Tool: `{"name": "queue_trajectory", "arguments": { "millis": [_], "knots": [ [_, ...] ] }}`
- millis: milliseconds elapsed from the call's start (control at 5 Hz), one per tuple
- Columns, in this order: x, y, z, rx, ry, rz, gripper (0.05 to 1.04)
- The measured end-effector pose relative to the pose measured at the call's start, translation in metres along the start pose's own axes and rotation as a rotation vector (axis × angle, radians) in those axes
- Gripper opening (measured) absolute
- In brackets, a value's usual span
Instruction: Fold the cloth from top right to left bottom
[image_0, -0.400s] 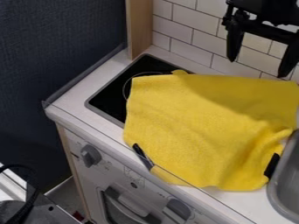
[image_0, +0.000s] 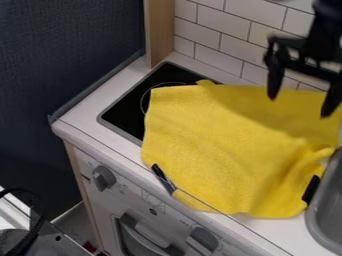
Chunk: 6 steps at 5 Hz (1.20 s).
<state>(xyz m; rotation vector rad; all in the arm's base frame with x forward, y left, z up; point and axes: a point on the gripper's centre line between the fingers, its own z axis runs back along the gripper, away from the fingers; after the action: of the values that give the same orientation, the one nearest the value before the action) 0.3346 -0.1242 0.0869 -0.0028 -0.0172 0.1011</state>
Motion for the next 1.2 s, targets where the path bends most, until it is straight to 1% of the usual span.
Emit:
{"name": "queue_trajectory", "arguments": {
  "millis": [200,400,600,800,1000,1200],
  "knots": [
    [0.018,-0.017,-0.040,-0.003,0.066,-0.034,0.999],
    [0.028,-0.033,-0.075,-0.002,0.132,-0.088,0.999],
    [0.033,-0.040,-0.091,-0.005,0.158,-0.107,0.999],
    [0.033,-0.040,-0.101,0.002,0.185,-0.105,0.999],
    [0.032,-0.043,-0.109,-0.012,0.198,-0.118,0.947],
    [0.034,-0.043,-0.110,-0.014,0.181,-0.122,0.660]
  ]
}}
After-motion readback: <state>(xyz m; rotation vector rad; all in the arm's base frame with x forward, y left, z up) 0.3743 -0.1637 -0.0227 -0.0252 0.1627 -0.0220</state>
